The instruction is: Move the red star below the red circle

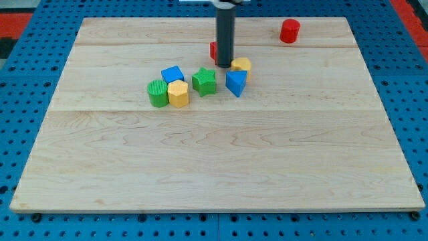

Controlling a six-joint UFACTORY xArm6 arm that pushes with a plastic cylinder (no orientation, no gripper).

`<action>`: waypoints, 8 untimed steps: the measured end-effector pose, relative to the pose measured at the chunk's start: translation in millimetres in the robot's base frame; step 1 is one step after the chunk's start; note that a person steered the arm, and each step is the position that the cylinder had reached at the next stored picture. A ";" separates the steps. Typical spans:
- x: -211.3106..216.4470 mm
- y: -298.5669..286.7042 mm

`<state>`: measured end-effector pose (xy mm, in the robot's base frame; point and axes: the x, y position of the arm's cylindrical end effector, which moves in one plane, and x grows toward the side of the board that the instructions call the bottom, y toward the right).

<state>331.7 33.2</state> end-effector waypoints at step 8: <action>-24.5 25.9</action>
<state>307.2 59.0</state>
